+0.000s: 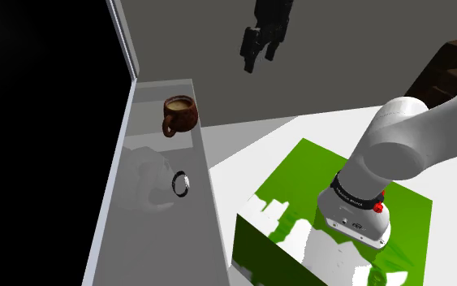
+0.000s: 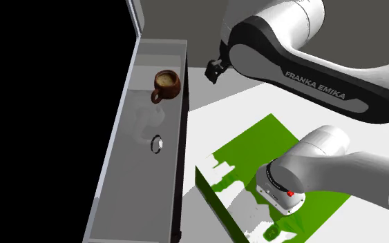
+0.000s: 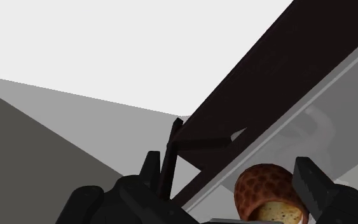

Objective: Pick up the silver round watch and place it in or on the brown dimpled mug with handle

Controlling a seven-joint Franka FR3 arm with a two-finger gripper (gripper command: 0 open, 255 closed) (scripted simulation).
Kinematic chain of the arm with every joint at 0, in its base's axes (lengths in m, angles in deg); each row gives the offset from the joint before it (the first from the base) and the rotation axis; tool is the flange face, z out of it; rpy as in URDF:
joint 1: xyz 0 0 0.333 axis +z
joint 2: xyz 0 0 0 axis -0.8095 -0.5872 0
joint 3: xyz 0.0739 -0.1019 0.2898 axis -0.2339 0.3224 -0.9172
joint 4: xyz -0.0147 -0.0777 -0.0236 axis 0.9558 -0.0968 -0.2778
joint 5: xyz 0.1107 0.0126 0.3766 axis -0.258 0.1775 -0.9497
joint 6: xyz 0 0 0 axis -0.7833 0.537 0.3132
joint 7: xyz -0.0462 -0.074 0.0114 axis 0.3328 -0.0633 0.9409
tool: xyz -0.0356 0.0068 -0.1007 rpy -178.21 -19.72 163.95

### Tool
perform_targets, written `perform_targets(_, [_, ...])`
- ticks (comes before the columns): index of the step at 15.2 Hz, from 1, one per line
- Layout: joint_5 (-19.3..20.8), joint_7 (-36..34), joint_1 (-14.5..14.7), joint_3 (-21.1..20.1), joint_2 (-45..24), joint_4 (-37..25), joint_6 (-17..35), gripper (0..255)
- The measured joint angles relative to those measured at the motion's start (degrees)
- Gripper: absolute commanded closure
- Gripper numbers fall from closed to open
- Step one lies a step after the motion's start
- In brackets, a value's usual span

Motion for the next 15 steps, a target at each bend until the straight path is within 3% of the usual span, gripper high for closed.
perform_targets(6, [-4.2,-7.8,1.7,-6.2,-5.5,2.5,6.4,0])
perform_targets(15, [-8.1,-20.0,3.3,-15.9,-18.6,1.1,16.6,0])
